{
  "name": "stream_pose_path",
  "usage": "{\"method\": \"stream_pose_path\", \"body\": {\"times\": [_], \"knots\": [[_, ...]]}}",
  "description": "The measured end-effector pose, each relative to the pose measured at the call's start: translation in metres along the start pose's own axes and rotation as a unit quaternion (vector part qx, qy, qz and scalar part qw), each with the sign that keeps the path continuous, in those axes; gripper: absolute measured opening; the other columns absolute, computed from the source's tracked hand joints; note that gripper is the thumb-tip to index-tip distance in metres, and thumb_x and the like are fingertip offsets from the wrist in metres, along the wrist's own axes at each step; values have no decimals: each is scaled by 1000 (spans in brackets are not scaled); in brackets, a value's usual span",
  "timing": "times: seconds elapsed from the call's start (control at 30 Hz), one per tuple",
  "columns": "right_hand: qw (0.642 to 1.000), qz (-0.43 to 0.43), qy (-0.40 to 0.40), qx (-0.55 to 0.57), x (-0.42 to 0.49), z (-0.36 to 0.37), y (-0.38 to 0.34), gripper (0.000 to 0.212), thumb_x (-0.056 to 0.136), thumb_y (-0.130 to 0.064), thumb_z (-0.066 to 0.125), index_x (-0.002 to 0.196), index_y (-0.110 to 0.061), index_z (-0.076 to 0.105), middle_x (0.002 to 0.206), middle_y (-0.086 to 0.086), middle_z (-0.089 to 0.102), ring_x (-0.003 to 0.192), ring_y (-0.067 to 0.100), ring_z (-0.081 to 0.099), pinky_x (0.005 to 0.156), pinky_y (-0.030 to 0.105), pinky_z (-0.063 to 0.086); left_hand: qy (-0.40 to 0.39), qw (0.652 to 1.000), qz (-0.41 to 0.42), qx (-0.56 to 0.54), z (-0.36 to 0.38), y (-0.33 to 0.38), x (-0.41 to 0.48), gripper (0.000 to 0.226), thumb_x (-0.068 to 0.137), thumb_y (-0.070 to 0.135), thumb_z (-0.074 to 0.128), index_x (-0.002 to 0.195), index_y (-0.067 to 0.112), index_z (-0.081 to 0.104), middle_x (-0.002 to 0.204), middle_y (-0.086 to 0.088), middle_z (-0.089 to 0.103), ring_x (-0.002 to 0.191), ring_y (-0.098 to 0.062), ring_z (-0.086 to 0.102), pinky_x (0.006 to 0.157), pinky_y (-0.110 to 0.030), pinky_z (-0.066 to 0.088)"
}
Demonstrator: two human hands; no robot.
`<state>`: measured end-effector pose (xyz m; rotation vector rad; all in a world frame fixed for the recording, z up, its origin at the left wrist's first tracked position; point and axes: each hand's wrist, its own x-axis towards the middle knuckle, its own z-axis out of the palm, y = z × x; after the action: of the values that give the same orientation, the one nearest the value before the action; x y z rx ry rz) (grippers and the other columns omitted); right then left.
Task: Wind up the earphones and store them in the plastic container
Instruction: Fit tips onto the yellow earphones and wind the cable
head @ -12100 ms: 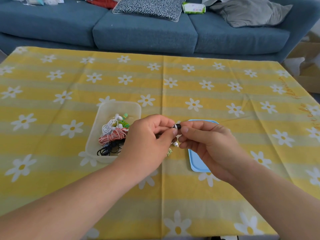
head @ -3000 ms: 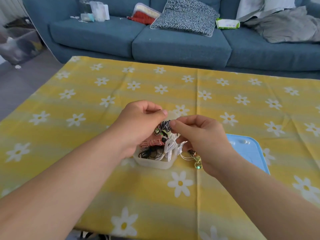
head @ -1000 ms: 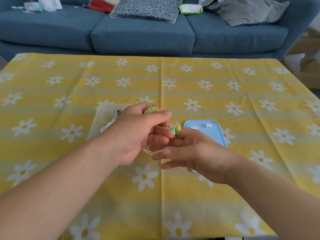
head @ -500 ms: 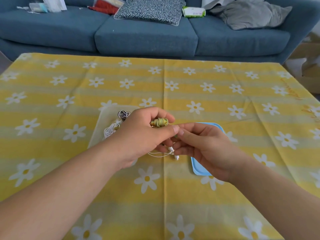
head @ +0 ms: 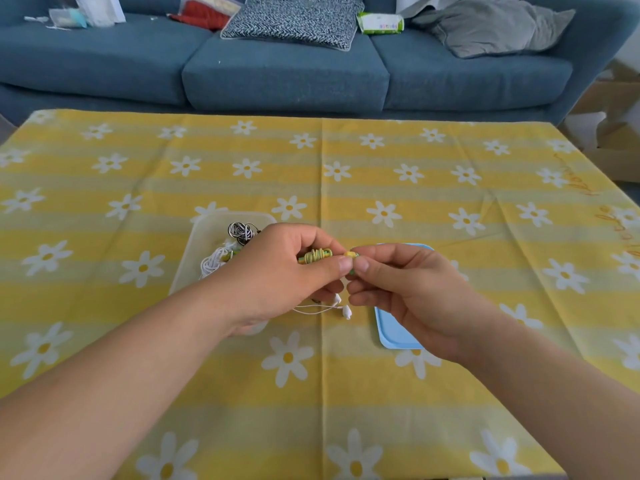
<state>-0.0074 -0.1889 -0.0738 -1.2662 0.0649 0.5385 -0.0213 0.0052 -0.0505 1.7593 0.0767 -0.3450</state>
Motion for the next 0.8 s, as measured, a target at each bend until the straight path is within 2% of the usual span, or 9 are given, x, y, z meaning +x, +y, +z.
{"method": "stream_pose_path", "body": {"times": [0.2,0.33,0.4,0.5,0.57,0.67,0.8], "knots": [[999,-3,20,-41,-1,-1,-2,35,73,-12,79,101,8,72,83,24,72,69,26,73,66,29,61,-42,995,-49,-76,1,-7,4,13,95,16,69,104,8,72,87,-13,74,73,-22,75,75,-37,64],[1000,7,29,8,-2,-1,-2,15,83,-4,72,95,6,72,77,19,73,70,24,75,65,27,61,-31,992,-50,-113,3,-10,8,14,95,10,69,108,4,70,94,-19,74,80,-25,74,80,-42,63],[999,22,22,33,-3,0,-3,14,83,-3,70,93,5,72,81,19,75,75,23,77,67,26,62,-7,992,-38,-119,5,-11,9,14,94,6,70,108,4,71,101,-22,75,85,-29,75,84,-44,63],[997,43,12,64,-5,1,-4,17,83,4,67,98,8,72,96,24,77,87,28,78,76,29,63,25,995,-21,-100,6,-12,9,13,93,4,70,106,6,72,100,-16,78,85,-26,77,83,-42,64],[996,43,22,79,-4,0,-2,19,87,11,63,104,11,69,99,25,76,92,32,78,77,30,63,39,995,-8,-87,7,-13,8,12,92,6,72,104,9,73,100,-12,78,85,-25,78,83,-43,64],[998,29,29,37,-2,-1,-1,13,90,6,65,99,6,74,93,22,76,83,26,76,74,29,63,56,997,17,-53,9,-13,8,7,92,14,74,99,17,75,100,-12,77,84,-21,77,77,-42,64],[999,8,29,-39,-1,-2,3,8,87,-3,72,94,0,77,90,19,73,76,22,70,73,30,61,57,998,37,-20,13,-14,5,8,93,18,73,97,24,75,94,-9,78,82,-26,77,73,-40,65]]}}
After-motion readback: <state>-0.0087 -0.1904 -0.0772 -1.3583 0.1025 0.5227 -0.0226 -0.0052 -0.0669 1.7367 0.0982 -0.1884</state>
